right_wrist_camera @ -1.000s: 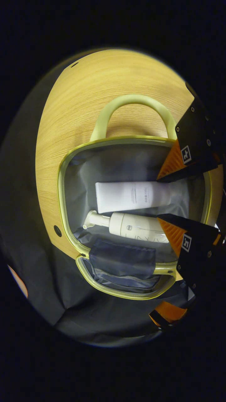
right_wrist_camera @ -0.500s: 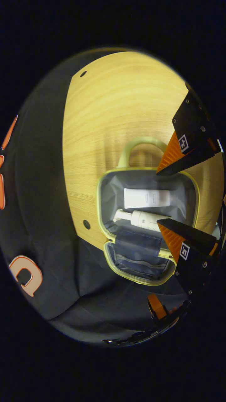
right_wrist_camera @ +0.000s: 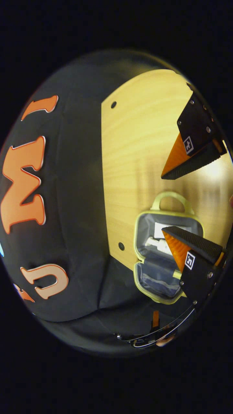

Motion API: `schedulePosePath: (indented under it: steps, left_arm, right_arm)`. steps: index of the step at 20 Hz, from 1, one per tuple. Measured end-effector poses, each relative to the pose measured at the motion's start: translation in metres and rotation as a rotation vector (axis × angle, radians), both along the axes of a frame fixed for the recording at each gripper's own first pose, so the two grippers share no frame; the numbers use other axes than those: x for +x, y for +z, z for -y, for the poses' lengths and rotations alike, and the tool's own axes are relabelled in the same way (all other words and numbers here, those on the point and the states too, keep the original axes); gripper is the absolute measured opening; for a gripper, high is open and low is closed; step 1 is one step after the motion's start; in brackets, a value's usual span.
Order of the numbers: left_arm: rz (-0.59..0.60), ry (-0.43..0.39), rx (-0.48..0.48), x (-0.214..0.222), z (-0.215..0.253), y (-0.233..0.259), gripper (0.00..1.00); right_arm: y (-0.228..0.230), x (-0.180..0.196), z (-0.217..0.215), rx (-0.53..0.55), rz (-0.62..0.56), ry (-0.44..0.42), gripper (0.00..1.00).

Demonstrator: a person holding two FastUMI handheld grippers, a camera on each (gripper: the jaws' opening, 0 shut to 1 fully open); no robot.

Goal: First open the suitcase, pack the skin care products into it, and then close the suitcase.

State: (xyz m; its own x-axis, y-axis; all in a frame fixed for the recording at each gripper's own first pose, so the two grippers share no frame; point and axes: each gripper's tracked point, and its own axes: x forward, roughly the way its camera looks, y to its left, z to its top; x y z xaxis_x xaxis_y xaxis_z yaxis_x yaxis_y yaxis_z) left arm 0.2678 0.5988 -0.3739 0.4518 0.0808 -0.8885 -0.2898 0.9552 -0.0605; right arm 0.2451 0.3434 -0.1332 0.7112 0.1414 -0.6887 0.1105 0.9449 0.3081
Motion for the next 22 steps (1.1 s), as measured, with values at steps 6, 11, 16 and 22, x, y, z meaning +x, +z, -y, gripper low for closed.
schedulePosePath:
  steps: [6,11,16,22]
  left_arm:
    - [-0.119,0.026,-0.128,0.023,-0.013,-0.075,0.88]
    - [-0.177,0.067,-0.243,0.033,0.005,-0.114,0.55]
    - [-0.159,0.038,-0.251,0.038,0.002,-0.104,0.21]
    - [-0.057,-0.03,-0.245,0.046,0.007,-0.052,0.12]
  right_arm:
    - [0.059,-0.017,0.068,-0.09,0.166,-0.19,0.94]
    - [0.077,-0.041,0.094,-0.147,0.189,-0.281,0.94]
    - [0.088,-0.061,0.128,-0.18,0.18,-0.335,0.94]
    - [0.09,-0.066,0.15,-0.173,0.2,-0.344,0.94]
